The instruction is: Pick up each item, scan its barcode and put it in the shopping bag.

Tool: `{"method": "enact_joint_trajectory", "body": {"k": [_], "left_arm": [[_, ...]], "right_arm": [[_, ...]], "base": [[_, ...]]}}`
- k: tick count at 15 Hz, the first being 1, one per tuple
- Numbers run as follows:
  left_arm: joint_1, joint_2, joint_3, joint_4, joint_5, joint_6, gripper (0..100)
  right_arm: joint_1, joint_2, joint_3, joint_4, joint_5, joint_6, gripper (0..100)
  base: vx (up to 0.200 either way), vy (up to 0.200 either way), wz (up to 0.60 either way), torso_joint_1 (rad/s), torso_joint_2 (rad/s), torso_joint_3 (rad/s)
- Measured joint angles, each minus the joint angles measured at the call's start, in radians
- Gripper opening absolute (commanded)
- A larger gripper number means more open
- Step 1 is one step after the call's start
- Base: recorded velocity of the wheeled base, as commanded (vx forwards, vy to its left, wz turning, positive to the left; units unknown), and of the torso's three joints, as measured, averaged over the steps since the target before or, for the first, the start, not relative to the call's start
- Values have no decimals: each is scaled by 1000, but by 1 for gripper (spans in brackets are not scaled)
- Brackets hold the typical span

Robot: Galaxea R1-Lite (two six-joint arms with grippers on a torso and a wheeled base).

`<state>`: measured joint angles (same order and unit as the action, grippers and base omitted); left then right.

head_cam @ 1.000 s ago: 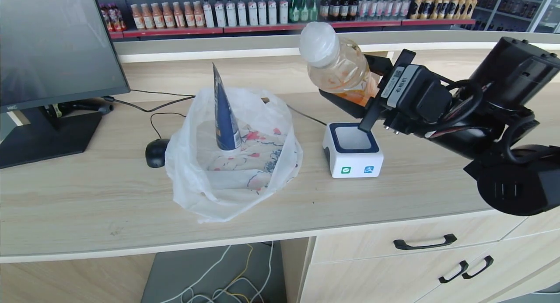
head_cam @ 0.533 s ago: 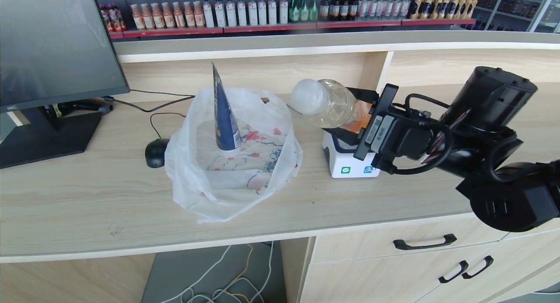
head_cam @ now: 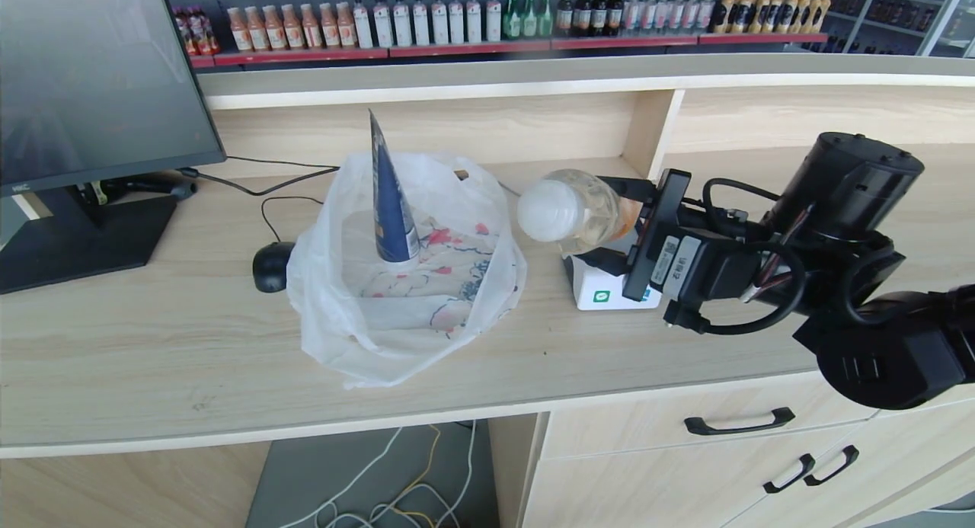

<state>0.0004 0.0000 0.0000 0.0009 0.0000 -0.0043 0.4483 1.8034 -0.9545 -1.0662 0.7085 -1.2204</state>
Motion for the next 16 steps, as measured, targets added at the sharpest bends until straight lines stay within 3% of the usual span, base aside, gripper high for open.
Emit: {"method": "enact_joint_trajectory", "body": {"k": [16], "left_arm": [[0, 0, 0, 0, 0, 0, 100]], "right_arm": [[-40, -33, 66, -66, 18, -2, 0]], "base": [[0, 0, 0, 0, 0, 0]]}}
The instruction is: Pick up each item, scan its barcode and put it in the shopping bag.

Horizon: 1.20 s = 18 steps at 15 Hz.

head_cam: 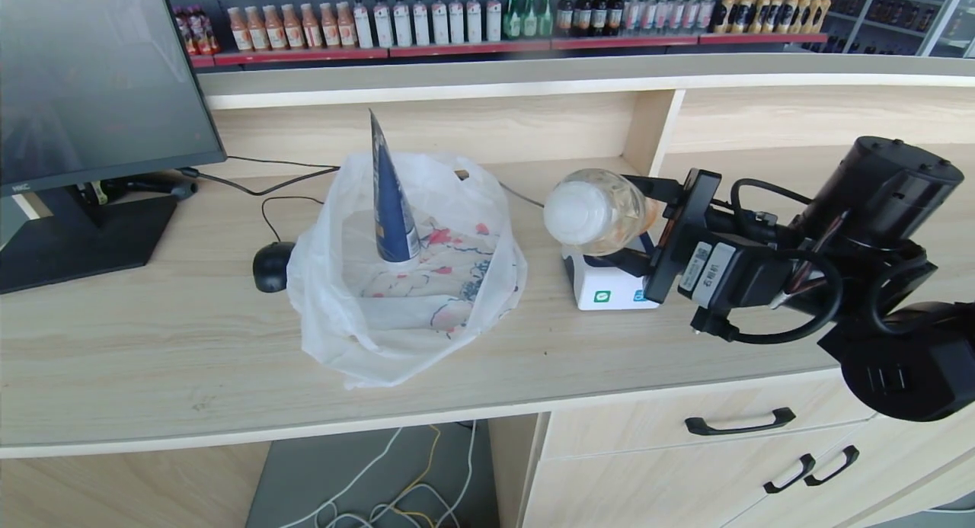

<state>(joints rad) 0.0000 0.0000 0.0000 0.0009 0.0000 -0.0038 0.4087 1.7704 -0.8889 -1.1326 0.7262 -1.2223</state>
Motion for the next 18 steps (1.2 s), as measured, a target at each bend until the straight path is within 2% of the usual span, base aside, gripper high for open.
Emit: {"method": "enact_joint_trajectory", "body": {"k": [18], "left_arm": [[0, 0, 0, 0, 0, 0, 100]], "right_arm": [[-28, 29, -6, -14, -5, 9, 0]], "base": [[0, 0, 0, 0, 0, 0]]}}
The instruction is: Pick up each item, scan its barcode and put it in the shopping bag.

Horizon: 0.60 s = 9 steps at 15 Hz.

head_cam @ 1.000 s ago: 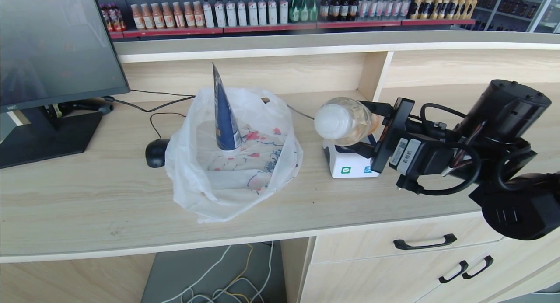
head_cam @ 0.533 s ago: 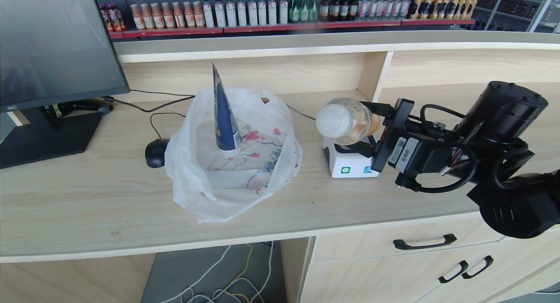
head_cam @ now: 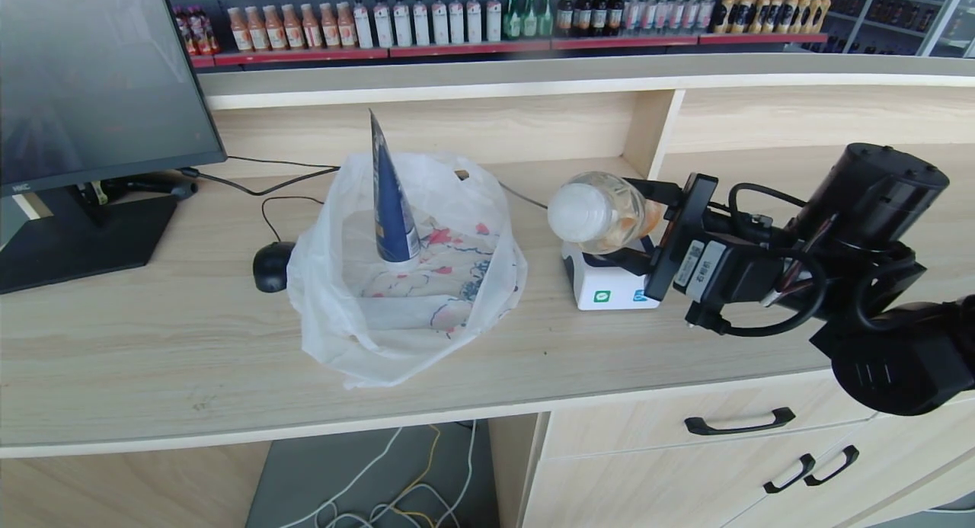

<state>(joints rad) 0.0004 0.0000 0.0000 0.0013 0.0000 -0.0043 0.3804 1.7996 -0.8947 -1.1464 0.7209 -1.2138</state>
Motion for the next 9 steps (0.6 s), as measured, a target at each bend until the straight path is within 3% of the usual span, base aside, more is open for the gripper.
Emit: {"method": "enact_joint_trajectory", "body": {"k": [9], "left_arm": [[0, 0, 0, -1, 0, 0, 100]], "right_arm": [[0, 1, 2, 0, 0, 13, 0]], "base": [[0, 0, 0, 0, 0, 0]]}}
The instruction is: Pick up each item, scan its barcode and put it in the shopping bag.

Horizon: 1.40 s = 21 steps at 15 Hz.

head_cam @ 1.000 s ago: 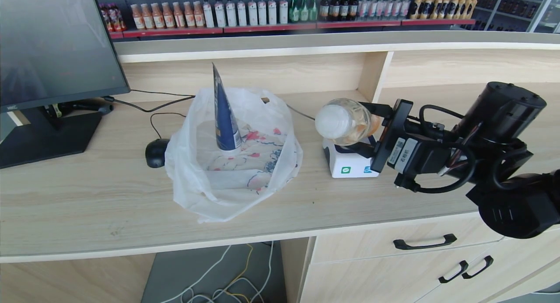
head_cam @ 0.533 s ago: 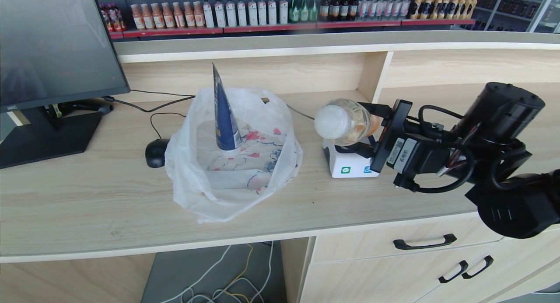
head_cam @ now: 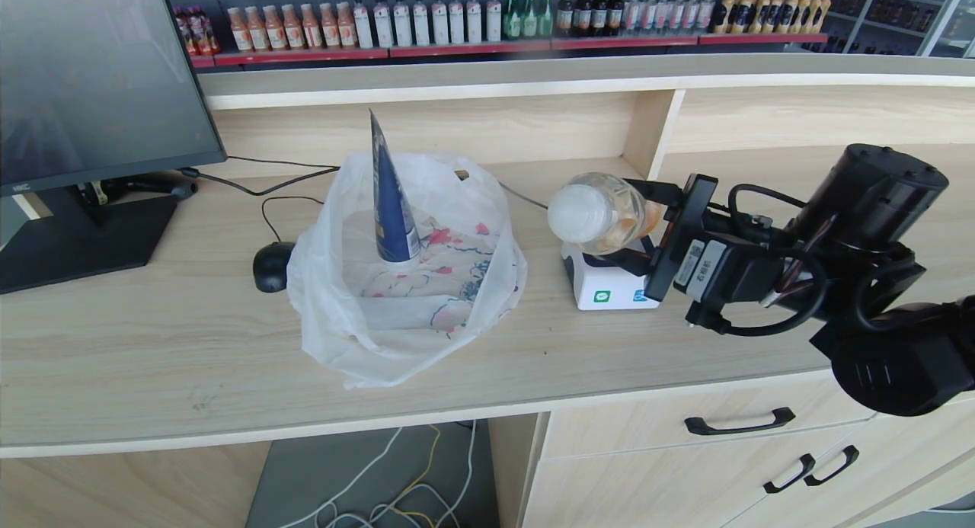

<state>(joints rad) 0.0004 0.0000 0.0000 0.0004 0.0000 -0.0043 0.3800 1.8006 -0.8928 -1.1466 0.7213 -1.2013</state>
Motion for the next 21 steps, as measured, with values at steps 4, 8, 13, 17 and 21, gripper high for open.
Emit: {"method": "enact_joint_trajectory", "body": {"k": [4, 8, 13, 17, 21], "left_arm": [[0, 0, 0, 0, 0, 0, 100], [0, 0, 0, 0, 0, 0, 100], [0, 0, 0, 1, 0, 0, 100], [0, 0, 0, 1, 0, 0, 100], [0, 0, 0, 1, 0, 9, 100]], "right_arm": [[0, 0, -1, 0, 0, 11, 0], [2, 0, -10, 1, 0, 37, 0], [14, -21, -32, 1, -54, 114, 0], [49, -39, -28, -35, -96, 222, 0], [119, -53, -22, -100, -220, 416, 0]], "base": [[0, 0, 0, 0, 0, 0], [0, 0, 0, 0, 0, 0], [0, 0, 0, 0, 0, 0], [0, 0, 0, 0, 0, 0], [0, 0, 0, 0, 0, 0]]}}
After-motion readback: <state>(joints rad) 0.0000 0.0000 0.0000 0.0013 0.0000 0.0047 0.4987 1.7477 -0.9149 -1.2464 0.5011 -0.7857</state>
